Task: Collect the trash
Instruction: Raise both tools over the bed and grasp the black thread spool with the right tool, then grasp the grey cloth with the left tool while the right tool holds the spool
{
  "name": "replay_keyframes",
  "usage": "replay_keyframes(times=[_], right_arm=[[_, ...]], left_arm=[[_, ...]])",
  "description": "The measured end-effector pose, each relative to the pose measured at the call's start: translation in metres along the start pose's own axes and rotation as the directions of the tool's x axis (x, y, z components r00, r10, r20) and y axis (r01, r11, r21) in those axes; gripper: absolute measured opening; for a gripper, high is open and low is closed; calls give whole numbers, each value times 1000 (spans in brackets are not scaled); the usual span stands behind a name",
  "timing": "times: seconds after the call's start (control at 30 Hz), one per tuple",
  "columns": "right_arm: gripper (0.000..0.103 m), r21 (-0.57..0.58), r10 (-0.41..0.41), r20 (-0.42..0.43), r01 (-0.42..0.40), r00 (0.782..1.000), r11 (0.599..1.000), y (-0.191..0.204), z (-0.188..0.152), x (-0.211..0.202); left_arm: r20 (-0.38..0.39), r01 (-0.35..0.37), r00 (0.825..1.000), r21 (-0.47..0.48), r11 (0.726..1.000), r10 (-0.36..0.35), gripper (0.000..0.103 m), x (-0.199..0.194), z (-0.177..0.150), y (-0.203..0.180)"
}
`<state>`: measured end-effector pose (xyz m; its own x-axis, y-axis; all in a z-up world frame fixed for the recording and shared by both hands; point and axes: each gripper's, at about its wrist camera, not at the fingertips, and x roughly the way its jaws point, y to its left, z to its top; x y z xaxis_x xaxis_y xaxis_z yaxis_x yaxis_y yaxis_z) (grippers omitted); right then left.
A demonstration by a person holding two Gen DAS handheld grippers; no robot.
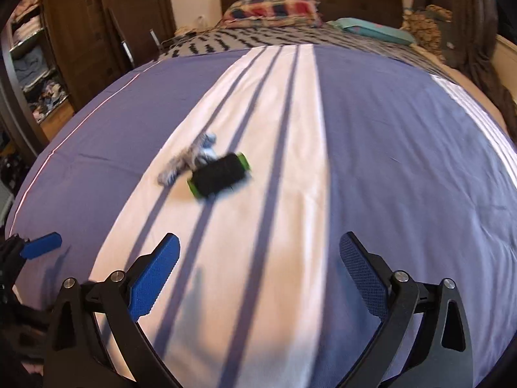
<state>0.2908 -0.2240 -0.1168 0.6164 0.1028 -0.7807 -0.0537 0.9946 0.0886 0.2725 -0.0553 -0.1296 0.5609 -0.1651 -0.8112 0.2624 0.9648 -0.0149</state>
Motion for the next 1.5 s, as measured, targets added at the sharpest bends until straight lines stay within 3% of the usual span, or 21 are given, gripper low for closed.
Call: replay_keyframes(times=[0.3, 0.43, 0.5, 0.53, 1.03, 1.27, 1.3, 1.5], right_arm=[[88, -98, 14, -42, -18, 999, 995, 24, 28, 40], [74, -115, 25, -52, -31, 998, 993, 24, 33, 49], [58, -113, 50, -47, -55, 998, 992, 22, 36, 48], [56, -113, 56, -45, -61, 997, 992, 21, 38, 47], [56, -26, -16, 53, 17, 998, 1000, -46, 40, 11], [56, -27, -24, 57, 25, 998, 999, -60, 30, 7], [56, -28, -25, 55, 27, 998, 999, -60, 28, 6], [56, -35, -35, 54, 37, 998, 999, -55, 12, -6]], left_arm=[[-15, 8, 1000, -3, 1000, -8, 91, 23, 22, 7], [-15, 18, 1000, 1, 1000, -18, 91, 28, 29, 3], [-13, 21, 1000, 6, 1000, -21, 91, 31, 32, 1], [-13, 22, 1000, 7, 1000, -22, 91, 32, 34, -1], [34, 82, 996, 16, 997, -82, 89, 70, 98, -36], [-14, 112, 994, 8, 994, -112, 57, 99, 109, -45], [-6, 93, 996, 21, 995, -93, 46, 99, 108, -47], [-10, 95, 995, 10, 995, -95, 14, 81, 90, -44]])
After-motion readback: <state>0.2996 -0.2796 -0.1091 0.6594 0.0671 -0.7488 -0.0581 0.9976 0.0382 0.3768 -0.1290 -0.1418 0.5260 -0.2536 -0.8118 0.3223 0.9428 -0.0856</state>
